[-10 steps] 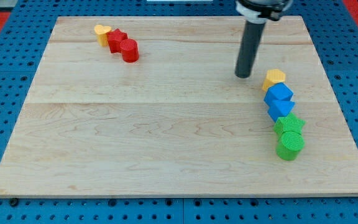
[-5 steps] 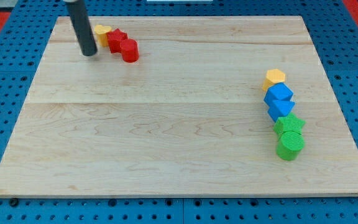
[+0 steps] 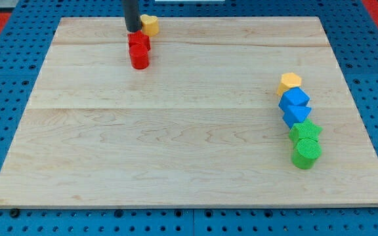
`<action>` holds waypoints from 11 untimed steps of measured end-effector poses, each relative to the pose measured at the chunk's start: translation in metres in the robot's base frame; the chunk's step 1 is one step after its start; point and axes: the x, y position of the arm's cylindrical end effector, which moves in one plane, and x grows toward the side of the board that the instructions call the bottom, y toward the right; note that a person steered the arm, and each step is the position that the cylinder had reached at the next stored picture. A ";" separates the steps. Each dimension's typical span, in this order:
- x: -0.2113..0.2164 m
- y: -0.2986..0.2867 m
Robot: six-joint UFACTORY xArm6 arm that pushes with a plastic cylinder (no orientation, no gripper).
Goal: Push yellow heart above the yellow hexagon
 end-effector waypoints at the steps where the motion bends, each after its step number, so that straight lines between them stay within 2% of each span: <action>1: -0.017 0.002; 3: -0.021 0.034; 5: -0.008 0.110; 7: -0.011 0.071; 9: 0.027 0.073; 11: 0.068 0.161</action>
